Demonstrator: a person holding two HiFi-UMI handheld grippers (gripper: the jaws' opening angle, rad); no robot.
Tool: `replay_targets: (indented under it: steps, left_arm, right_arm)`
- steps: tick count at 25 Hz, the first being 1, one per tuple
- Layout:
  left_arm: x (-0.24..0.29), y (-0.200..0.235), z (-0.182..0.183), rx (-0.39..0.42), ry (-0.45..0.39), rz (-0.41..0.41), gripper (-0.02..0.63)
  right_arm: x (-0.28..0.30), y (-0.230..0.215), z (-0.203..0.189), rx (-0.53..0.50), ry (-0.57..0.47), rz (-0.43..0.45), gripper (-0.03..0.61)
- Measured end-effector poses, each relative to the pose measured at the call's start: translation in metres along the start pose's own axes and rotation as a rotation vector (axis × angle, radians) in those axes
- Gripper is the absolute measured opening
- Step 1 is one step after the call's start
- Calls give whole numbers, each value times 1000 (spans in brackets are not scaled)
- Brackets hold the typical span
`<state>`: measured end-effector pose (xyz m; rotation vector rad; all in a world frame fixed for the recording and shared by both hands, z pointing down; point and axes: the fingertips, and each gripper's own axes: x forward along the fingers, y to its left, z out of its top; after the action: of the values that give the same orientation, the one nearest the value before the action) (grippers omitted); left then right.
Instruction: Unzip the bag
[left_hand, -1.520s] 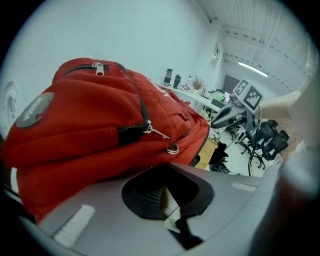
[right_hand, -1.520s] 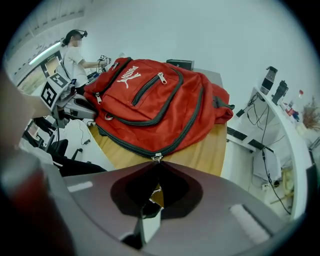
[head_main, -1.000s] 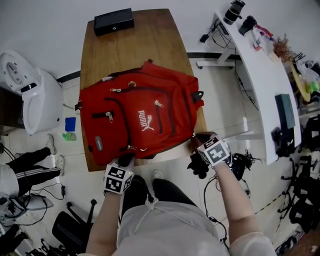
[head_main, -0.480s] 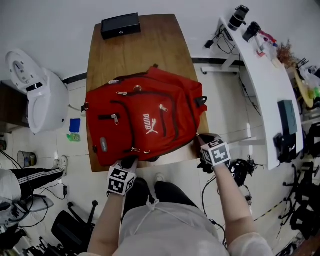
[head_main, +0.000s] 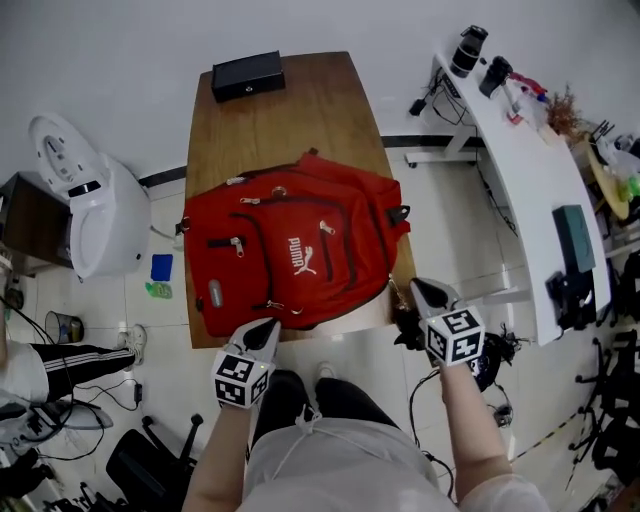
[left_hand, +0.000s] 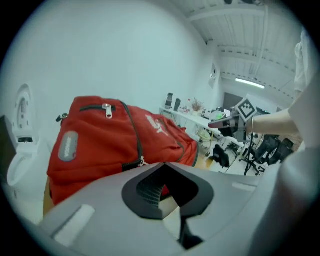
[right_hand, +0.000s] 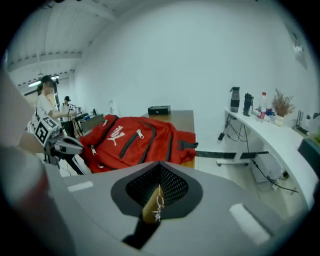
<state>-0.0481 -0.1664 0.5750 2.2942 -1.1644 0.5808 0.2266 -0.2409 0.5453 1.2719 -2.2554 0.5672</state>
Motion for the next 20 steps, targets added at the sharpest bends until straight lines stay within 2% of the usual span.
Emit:
replay_targets:
  steps: [5,11,13,16,20]
  left_arm:
    - [-44,-31,45,16,-177,-26,8]
    - [-104,-78,57,102,-324,-55,8]
    - [-125,-91,52,125,-362,-54,8]
    - [-150,-106,32,166,-390,-51,8]
    - [-190,-134,7,197,-435,-54,8]
  right_arm:
    - [-43,44,23,-74,-177,62,8]
    - [-84,110,18,-38,-277,159,6]
    - [-98,135,13,-42,-293,184,6]
    - [-117,172,4,-115,-314,194,8]
    - [-152,214,-8,-164,-339,210,8]
